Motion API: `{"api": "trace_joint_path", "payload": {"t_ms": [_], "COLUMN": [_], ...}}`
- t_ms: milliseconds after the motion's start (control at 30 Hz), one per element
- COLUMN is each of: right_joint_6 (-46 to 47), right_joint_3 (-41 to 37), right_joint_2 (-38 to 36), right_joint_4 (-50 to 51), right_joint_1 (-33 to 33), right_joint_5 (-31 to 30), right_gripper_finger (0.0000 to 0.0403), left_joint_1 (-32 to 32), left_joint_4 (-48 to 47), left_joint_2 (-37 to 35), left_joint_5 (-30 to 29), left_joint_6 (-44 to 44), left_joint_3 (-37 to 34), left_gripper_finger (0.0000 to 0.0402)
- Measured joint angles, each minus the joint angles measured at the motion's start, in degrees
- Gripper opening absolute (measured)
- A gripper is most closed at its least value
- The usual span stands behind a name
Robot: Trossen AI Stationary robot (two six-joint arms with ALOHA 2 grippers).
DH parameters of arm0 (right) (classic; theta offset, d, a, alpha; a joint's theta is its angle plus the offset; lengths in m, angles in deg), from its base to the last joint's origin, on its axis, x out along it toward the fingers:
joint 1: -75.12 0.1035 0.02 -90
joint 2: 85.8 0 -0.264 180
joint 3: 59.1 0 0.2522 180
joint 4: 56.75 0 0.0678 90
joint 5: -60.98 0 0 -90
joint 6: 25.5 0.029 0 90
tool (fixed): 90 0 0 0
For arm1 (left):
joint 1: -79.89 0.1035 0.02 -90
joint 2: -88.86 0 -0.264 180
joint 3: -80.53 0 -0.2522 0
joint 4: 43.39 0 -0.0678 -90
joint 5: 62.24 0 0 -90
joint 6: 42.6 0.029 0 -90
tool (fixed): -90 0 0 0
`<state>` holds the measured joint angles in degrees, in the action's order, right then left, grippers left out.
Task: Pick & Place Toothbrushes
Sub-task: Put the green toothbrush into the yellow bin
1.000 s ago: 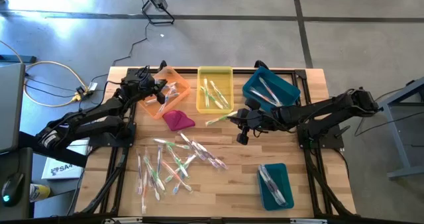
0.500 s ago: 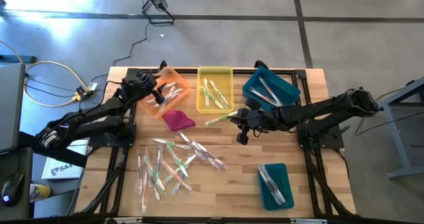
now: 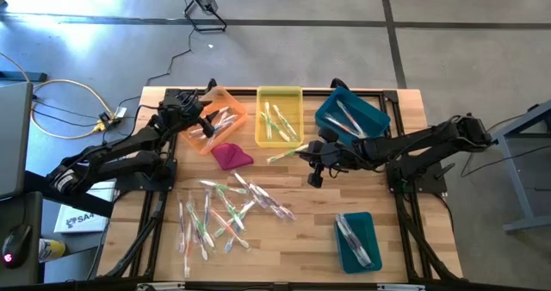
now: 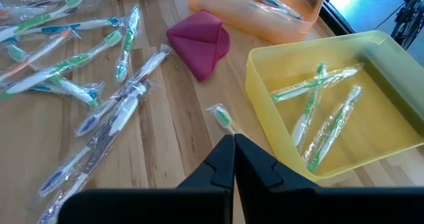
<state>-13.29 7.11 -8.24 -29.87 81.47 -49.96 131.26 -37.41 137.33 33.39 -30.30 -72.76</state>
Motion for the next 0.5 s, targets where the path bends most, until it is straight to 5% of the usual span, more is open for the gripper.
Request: {"api": "trace_joint_path", "payload": {"t_ms": [500], "right_joint_6": [0.2], "right_joint_3": [0.0], "right_joint_2": [0.0], "right_joint_4": [-1.3], "right_joint_1": [-3.7], "right_joint_5": [-0.1], "right_gripper_finger": [0.0002], "left_joint_1": [0.0], "left_joint_4": [-3.2], "left_joint_2": [0.0], "left_joint_5": [4.6], "left_joint_6": [2.7], "left_joint_3": [0.0], "left_gripper_finger": [0.0206]}}
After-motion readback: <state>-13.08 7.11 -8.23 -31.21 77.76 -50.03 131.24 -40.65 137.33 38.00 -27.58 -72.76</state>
